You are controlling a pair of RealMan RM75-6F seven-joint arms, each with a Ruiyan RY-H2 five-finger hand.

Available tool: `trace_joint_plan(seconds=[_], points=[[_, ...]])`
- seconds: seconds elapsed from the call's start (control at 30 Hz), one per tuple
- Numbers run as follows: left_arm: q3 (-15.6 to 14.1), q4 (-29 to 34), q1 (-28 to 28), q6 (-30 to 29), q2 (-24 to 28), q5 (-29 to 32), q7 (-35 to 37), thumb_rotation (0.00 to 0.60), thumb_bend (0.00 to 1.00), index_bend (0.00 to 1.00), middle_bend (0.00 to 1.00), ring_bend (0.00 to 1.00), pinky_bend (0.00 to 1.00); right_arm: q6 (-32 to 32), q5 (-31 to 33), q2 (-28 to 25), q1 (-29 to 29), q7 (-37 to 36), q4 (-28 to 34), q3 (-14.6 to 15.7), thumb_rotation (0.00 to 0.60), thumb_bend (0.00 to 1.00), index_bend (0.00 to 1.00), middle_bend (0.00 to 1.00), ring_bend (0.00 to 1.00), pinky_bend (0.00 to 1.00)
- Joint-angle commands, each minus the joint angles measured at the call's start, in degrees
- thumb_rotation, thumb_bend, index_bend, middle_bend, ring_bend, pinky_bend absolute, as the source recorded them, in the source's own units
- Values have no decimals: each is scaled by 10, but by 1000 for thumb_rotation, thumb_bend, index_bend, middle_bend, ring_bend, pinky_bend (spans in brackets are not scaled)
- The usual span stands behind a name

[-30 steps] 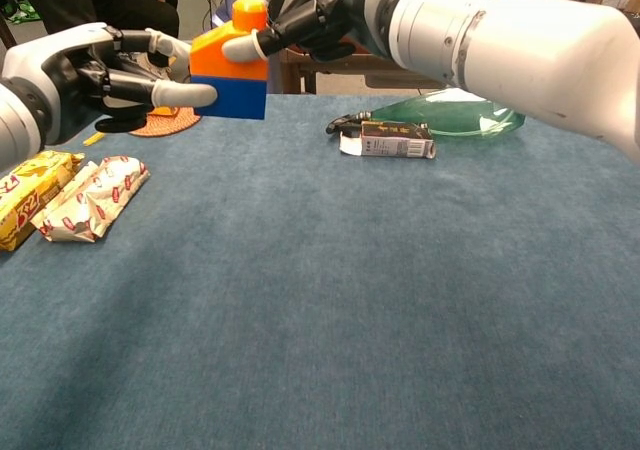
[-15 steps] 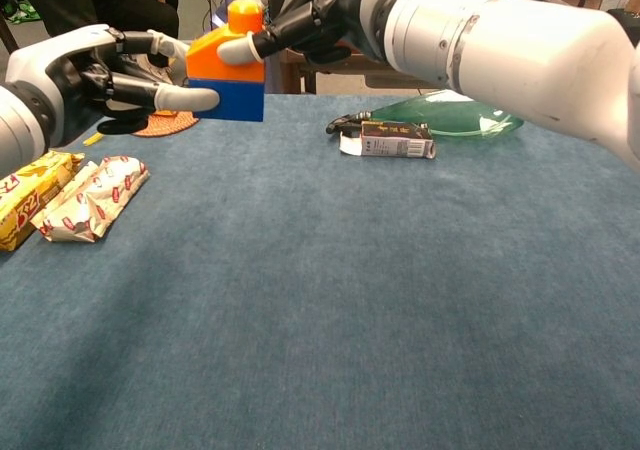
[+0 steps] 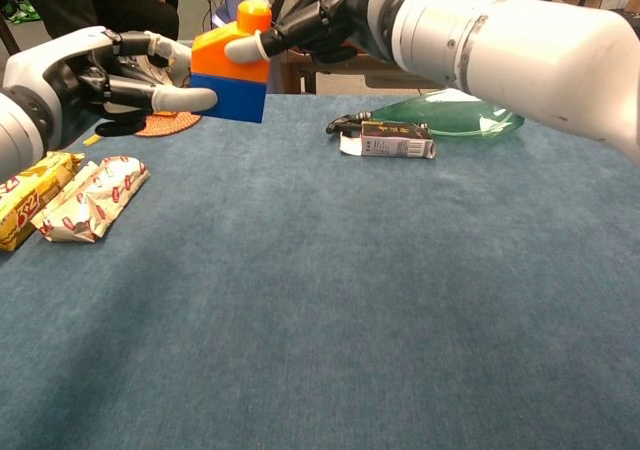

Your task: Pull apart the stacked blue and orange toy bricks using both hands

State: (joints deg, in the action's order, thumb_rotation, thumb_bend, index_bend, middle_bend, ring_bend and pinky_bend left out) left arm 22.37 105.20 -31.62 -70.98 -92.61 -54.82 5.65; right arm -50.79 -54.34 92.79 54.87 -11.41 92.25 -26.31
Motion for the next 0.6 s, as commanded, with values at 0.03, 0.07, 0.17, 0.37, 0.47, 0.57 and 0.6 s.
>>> trace_joint_plan(seconds=[0.03, 0.07, 0.17, 0.37, 0.47, 0.57, 0.6], points=[[-1, -2, 1, -1, -2, -2, 0, 600, 0, 839, 1000, 1000, 1000, 1, -1, -1, -1, -2, 0, 0, 600, 564, 733, 1000, 1000, 1000], [-1, -3, 1, -1, -2, -2, 0, 600, 0, 840, 1000, 1000, 1000, 1, -1, -1, -1, -3, 0, 0, 600, 564, 733, 1000, 1000, 1000], [-2, -5, 1, -2, -4, -4, -2, 600, 0, 844, 1000, 1000, 1000, 1, -3, -1, -2, -6, 1, -1, 600, 565, 733, 1000, 1000, 1000], [-6, -9, 3, -2, -6, -9, -5, 600, 0, 851, 1000, 1000, 1000, 3, -6, -3, -4, -13, 3, -1, 600, 565, 733, 1000, 1000, 1000], [-8, -10, 4, -2, -7, -12, -4, 600, 0, 852, 1000, 1000, 1000, 3, -8, -4, -5, -15, 3, -1, 600, 565, 733, 1000, 1000, 1000], [-11, -12, 6, -2, -6, -16, -5, 600, 0, 852, 1000, 1000, 1000, 2, -11, -6, -8, -17, 5, -1, 600, 564, 733, 1000, 1000, 1000], [-12, -12, 6, -2, -5, -17, -6, 600, 0, 852, 1000, 1000, 1000, 1, -11, -7, -9, -19, 6, -2, 600, 564, 733, 1000, 1000, 1000]])
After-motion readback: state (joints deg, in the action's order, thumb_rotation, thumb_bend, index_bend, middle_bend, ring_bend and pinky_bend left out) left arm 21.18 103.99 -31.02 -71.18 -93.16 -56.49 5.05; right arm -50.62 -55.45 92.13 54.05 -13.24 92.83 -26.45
